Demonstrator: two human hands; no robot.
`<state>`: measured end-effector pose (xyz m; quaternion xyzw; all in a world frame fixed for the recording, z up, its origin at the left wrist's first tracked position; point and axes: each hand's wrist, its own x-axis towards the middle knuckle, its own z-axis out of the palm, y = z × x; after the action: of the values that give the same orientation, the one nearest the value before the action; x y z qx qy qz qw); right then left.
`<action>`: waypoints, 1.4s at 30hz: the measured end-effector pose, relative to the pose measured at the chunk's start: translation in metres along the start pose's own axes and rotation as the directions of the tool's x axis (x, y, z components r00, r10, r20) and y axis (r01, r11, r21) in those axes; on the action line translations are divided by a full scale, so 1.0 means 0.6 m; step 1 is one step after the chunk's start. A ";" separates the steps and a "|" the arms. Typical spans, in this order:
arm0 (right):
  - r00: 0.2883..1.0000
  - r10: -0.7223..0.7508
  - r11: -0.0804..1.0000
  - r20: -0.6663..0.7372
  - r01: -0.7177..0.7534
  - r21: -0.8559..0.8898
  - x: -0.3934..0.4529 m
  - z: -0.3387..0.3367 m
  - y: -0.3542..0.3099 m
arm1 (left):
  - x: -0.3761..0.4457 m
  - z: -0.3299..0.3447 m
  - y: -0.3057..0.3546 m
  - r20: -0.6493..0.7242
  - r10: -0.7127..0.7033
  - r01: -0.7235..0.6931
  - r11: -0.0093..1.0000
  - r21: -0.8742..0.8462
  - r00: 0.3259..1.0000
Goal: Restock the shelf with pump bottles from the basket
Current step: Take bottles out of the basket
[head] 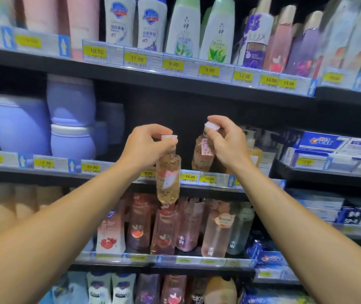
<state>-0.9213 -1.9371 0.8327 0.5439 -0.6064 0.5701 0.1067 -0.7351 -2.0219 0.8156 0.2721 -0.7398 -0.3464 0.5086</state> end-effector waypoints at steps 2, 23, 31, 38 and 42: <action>0.999 0.033 0.999 0.033 -0.032 -0.024 0.010 0.006 0.011 | 0.001 0.004 -0.001 -0.001 -0.009 0.009 1.000 0.003 1.000; 0.997 0.045 0.780 0.066 0.006 -0.625 -0.027 0.062 0.038 | 0.018 0.009 -0.021 0.052 -0.016 0.015 1.000 0.024 0.999; 0.998 0.057 0.784 -0.016 -0.055 -0.619 -0.029 0.042 0.046 | 0.023 0.005 -0.026 0.082 -0.015 0.017 1.000 -0.017 0.996; 0.997 0.069 0.769 -0.029 -0.072 -0.636 -0.032 0.037 0.051 | 0.024 0.008 -0.024 0.100 -0.007 0.008 1.000 -0.014 0.995; 0.997 0.080 0.767 -0.020 -0.074 -0.637 -0.028 0.033 0.056 | 0.023 0.007 -0.023 0.105 0.000 0.002 1.000 -0.018 0.995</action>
<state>-0.9312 -1.9520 0.7941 0.4528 -0.7858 0.3327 0.2586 -0.7429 -2.0396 0.8113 0.2492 -0.7622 -0.3670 0.4715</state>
